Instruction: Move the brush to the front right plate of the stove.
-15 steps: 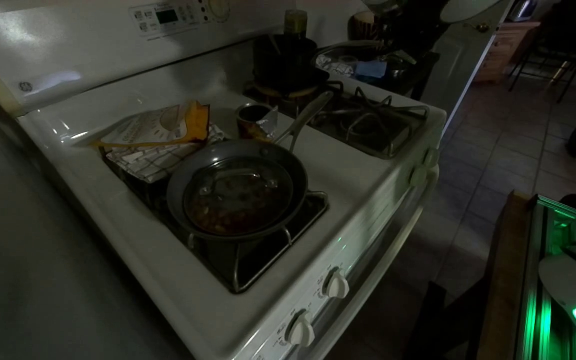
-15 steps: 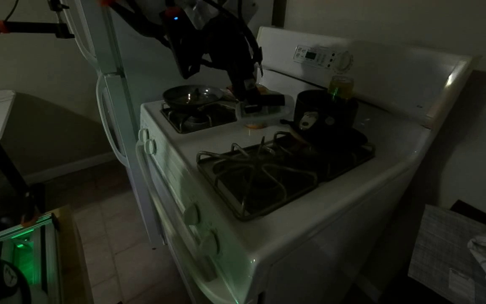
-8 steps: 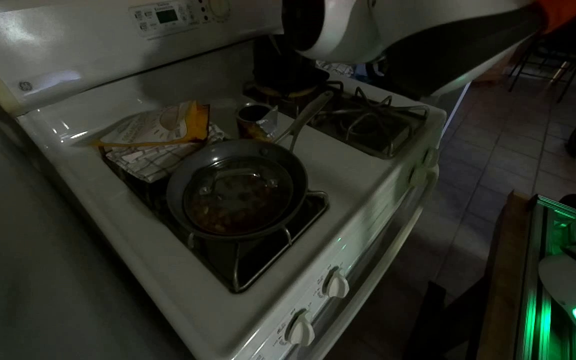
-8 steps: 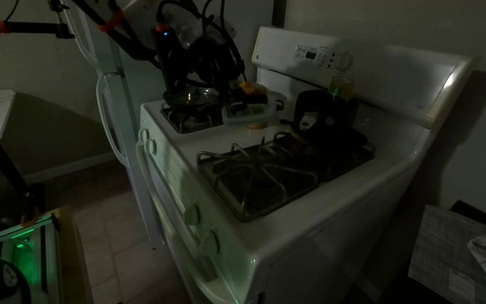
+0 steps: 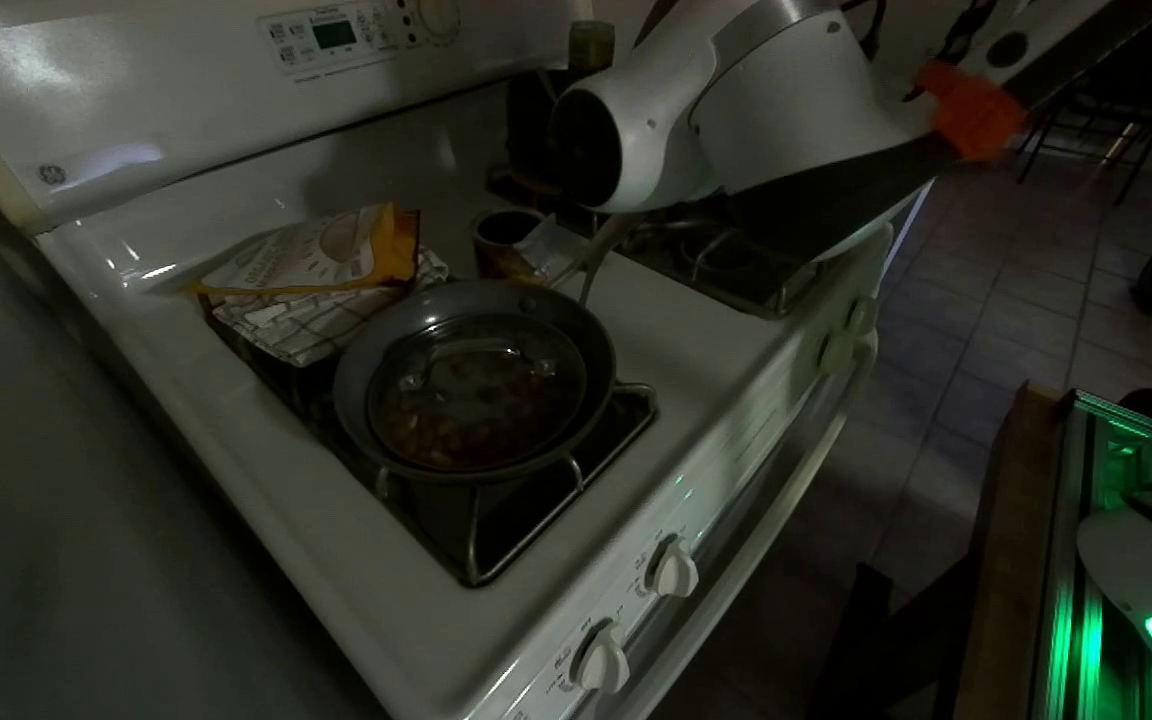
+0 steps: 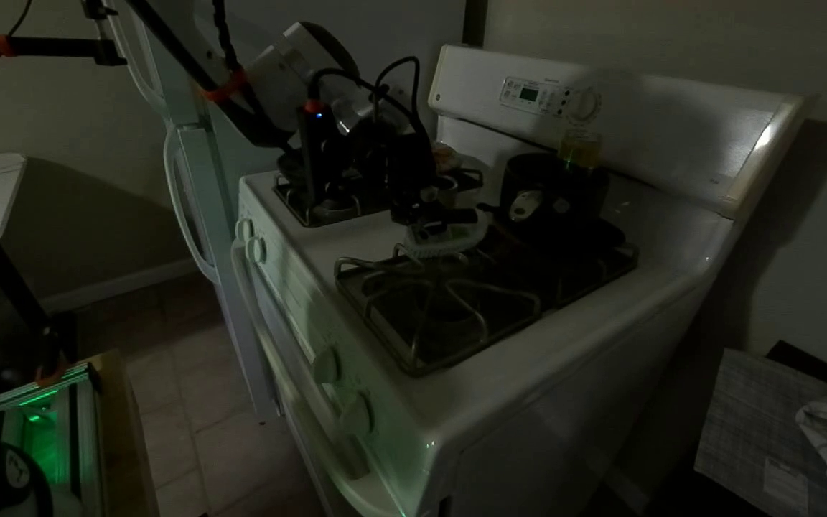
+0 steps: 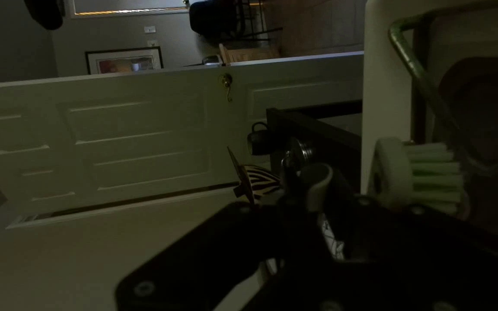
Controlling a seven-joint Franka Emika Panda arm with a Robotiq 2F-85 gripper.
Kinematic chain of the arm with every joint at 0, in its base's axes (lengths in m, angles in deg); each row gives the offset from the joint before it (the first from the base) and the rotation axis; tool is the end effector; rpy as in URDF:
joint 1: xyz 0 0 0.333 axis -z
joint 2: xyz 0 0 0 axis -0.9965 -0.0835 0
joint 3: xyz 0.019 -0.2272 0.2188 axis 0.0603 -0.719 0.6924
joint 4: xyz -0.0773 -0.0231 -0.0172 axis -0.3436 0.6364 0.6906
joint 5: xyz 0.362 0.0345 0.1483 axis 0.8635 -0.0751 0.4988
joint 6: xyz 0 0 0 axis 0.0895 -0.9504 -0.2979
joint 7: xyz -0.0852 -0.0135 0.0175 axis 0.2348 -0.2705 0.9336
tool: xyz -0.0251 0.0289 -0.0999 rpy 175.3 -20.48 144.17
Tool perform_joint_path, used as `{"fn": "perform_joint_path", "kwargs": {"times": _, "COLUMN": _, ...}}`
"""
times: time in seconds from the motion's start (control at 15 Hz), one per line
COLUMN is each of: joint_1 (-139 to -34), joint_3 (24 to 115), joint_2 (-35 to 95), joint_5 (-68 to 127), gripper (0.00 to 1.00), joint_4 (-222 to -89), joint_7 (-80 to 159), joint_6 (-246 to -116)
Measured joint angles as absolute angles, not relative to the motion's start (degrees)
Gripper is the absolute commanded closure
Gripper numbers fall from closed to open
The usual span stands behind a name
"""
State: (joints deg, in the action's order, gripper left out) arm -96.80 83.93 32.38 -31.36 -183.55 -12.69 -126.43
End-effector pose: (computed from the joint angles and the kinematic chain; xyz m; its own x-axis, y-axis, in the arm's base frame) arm 0.5044 0.0873 0.3237 0.9892 -0.0925 0.1138 -0.1316 -0.2183 0.9670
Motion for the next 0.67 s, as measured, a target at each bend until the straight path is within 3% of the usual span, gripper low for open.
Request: {"fn": "perform_joint_path", "kwargs": {"times": 0.67, "joint_1": -97.29, "joint_3": 83.48, "joint_2": 28.0, "joint_5": -31.65, "gripper": 0.95, "joint_4": -181.54, "joint_7": -13.5, "joint_6": -126.65}}
